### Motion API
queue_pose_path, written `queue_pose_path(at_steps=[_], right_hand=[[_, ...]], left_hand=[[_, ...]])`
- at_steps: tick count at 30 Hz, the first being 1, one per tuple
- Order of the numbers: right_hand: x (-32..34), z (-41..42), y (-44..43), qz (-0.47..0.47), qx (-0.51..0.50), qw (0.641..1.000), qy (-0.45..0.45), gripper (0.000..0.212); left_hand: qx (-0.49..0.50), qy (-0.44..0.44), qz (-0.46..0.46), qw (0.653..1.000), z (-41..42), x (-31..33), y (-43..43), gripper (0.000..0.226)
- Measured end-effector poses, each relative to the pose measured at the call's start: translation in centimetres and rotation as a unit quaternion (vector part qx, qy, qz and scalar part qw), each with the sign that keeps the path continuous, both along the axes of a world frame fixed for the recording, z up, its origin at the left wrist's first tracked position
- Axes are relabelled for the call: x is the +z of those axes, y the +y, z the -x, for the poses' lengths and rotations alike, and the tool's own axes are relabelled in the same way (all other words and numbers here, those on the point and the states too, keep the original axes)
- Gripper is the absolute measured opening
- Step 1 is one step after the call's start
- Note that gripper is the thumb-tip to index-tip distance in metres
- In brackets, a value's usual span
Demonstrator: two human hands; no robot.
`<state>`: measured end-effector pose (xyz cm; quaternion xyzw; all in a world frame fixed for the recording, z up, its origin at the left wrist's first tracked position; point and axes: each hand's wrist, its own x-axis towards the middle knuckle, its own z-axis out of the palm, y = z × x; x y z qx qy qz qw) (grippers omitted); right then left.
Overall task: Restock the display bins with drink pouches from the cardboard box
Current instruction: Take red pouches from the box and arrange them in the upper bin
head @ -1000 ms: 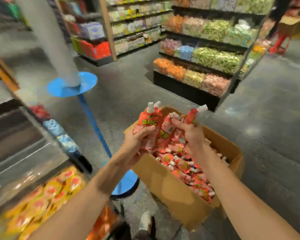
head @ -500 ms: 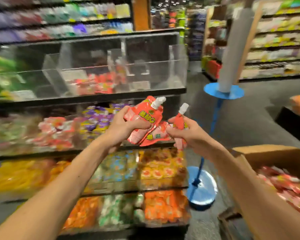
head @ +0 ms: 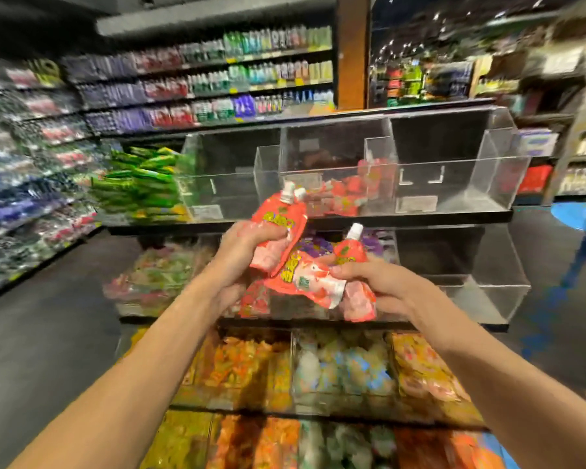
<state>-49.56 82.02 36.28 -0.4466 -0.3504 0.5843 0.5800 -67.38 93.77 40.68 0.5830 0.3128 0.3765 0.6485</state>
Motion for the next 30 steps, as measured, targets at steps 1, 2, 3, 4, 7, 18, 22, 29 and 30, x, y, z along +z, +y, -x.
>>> queue_pose_path(at_steps=[1,2,3,4,7,18,22,29,30], right_hand=[[0.3,0.2,1.0,-0.003,-0.015,1.0,0.004,0.039],[0.7,0.4,2.0,-0.007,-0.029,1.0,0.006,0.041],[1.1,0.5,3.0,-0.012,-0.045,0.999,0.01,0.042],[1.3,0.5,3.9,-0.014,-0.063,0.998,0.021,0.042],[2.0,-0.2,6.0,-0.013,-0.116,0.992,0.043,0.054],[8.6,-9.5,15.4,-0.091,-0.251,0.963,-0.039,0.033],[11.0,-12.7,19.4,-0.109,-0.216,0.969,-0.054,0.037],[11.7,-18.4,24.6,-0.072,-0.154,0.985,-0.001,0.021],[11.3,-19.0,25.7,-0.06,-0.154,0.986,0.002,0.038]], left_hand=[[0.03,-0.013,0.018,0.999,-0.3,0.5,1.3,0.015],[0.058,-0.027,0.029,0.998,-0.7,0.8,2.6,0.02],[0.079,-0.042,0.032,0.995,-1.2,1.1,3.8,0.03],[0.097,-0.056,0.029,0.993,-1.5,1.4,4.8,0.041],[0.157,-0.094,0.02,0.983,-3.0,1.6,7.1,0.05],[0.163,-0.027,-0.146,0.975,-13.7,4.7,13.0,0.068],[0.132,-0.025,-0.164,0.977,-19.4,7.4,14.6,0.061],[0.091,0.011,-0.12,0.989,-25.1,9.2,17.7,0.05],[0.09,0.025,-0.112,0.989,-25.7,9.1,18.3,0.048]])
